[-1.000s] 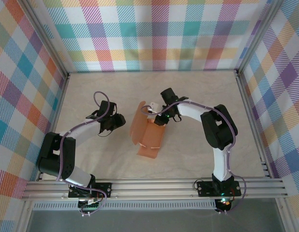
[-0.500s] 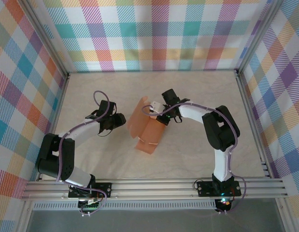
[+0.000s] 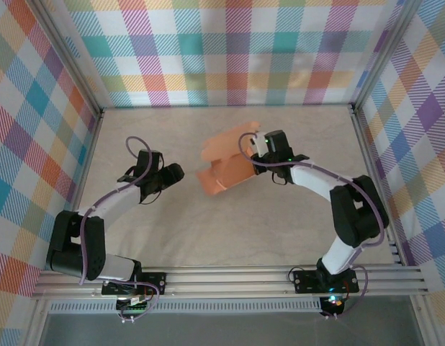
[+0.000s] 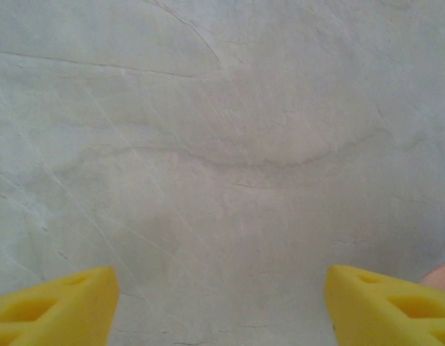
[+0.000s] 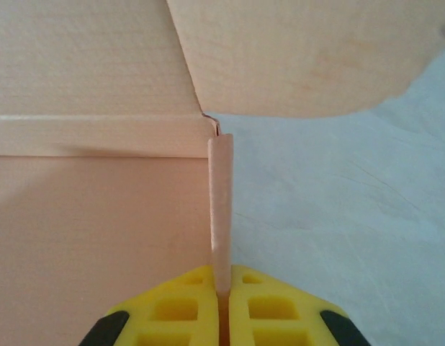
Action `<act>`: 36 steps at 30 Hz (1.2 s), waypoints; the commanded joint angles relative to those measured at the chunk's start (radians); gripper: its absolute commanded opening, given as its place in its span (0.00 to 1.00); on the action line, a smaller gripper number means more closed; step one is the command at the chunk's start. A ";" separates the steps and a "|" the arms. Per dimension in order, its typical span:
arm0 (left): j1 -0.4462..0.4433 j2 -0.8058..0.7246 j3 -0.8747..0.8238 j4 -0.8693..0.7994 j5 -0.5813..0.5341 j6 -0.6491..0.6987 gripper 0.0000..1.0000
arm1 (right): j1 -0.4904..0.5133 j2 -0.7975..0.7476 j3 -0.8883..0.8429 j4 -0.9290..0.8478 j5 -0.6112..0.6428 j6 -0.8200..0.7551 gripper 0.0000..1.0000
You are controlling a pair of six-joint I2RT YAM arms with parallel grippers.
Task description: Fold the paper box
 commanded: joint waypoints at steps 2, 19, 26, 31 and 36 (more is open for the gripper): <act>0.010 -0.048 -0.091 0.228 0.153 -0.073 0.83 | -0.093 -0.061 -0.077 0.122 -0.115 0.392 0.07; -0.109 0.046 -0.046 0.699 0.457 -0.247 0.65 | -0.165 -0.059 -0.184 0.293 -0.361 0.584 0.06; -0.164 0.107 0.057 0.673 0.477 -0.245 0.47 | -0.152 -0.072 -0.186 0.242 -0.323 0.528 0.07; -0.189 0.148 0.119 0.663 0.494 -0.250 0.38 | -0.140 -0.077 -0.174 0.208 -0.299 0.492 0.07; -0.214 0.174 0.173 0.593 0.499 -0.217 0.36 | -0.121 -0.074 -0.152 0.160 -0.268 0.455 0.07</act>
